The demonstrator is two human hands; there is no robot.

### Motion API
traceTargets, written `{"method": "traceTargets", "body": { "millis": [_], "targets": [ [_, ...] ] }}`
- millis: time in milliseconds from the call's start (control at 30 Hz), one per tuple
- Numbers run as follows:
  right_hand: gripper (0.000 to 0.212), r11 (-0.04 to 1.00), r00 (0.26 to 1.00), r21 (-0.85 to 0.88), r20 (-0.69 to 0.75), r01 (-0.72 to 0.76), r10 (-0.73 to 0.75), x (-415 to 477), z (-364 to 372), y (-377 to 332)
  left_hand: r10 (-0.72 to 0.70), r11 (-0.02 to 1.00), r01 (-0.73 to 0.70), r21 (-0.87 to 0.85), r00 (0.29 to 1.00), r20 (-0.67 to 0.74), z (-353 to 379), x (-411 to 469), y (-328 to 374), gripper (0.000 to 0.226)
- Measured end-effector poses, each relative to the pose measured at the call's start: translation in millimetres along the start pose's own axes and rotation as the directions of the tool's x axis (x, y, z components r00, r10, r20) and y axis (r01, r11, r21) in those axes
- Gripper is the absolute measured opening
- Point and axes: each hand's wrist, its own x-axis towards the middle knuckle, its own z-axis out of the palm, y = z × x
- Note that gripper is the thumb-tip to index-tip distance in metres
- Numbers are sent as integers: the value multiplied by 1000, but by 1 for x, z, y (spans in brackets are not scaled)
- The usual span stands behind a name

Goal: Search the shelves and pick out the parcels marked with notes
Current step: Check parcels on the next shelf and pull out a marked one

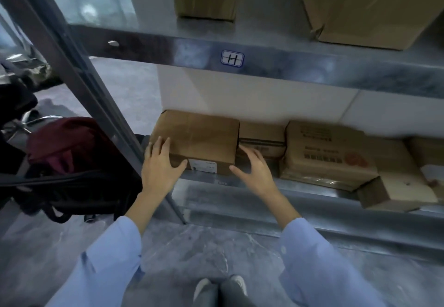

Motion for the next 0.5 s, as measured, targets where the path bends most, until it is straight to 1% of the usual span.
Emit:
{"method": "traceTargets", "body": {
  "millis": [133, 267, 367, 500],
  "targets": [
    [69, 1000, 1000, 6, 4, 5, -5, 1, 5, 8, 57, 998, -54, 41, 996, -65, 6, -8, -6, 73],
    [70, 997, 1000, 72, 6, -8, 8, 4, 12, 8, 92, 994, -86, 62, 990, -110, 8, -15, -10, 70],
    [68, 992, 999, 124, -47, -15, 21, 5, 19, 5, 94, 995, -89, 48, 988, -119, 9, -19, -10, 70],
    [60, 989, 988, 150, -156, 4, 19, 3, 27, 4, 94, 995, -91, 36, 989, -112, 8, -23, -10, 71]
  ]
}}
